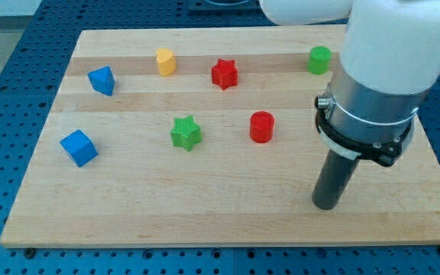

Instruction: Move the green star towards the bottom center

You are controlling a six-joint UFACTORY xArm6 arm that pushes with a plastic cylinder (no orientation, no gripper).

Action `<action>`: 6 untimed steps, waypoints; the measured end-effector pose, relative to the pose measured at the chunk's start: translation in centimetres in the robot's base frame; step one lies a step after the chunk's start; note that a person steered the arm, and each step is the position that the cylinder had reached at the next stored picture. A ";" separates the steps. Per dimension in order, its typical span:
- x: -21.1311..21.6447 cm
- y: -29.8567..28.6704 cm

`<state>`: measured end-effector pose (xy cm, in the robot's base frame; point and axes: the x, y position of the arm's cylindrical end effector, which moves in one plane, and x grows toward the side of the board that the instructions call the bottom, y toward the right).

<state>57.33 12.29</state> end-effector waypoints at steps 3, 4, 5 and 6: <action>-0.1 0.4; -1.0 0.4; -1.5 -4.0; -2.4 -9.8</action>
<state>54.90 2.45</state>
